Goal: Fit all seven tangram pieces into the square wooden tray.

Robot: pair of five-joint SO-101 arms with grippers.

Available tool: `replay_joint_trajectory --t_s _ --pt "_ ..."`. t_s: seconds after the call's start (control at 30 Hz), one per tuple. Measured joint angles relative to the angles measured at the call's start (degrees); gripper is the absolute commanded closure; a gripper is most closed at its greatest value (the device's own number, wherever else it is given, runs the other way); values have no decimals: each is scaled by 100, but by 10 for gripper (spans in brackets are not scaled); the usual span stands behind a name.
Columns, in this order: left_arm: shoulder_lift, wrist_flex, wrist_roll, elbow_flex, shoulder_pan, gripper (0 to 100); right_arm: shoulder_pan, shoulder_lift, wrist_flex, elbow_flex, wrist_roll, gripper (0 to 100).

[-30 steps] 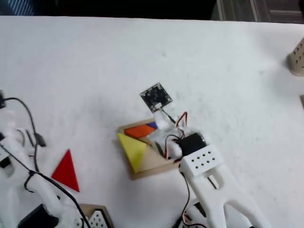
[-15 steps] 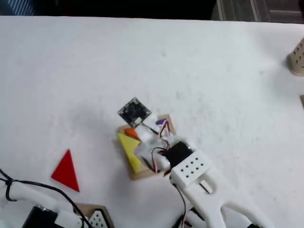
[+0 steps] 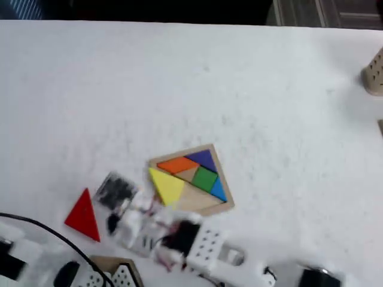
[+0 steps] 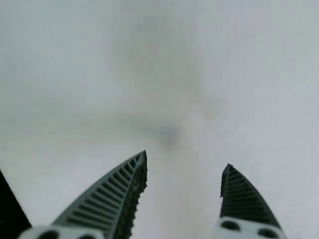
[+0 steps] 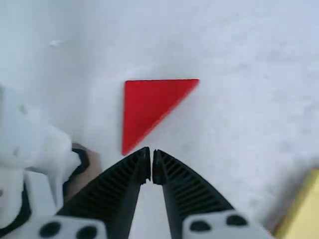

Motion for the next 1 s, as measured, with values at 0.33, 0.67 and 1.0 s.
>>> replay_joint_trajectory --t_s 0.33,0.67,1.0 --pt "2101 1310 0 -2514 -53 980 -800 3235 -316 -1829 35 981" --pt "2409 1319 0 -2778 -35 980 -378 4633 563 -3719 -9 981" --pt "2409 1556 0 -2778 -70 980 747 4633 563 -3859 -9 981"
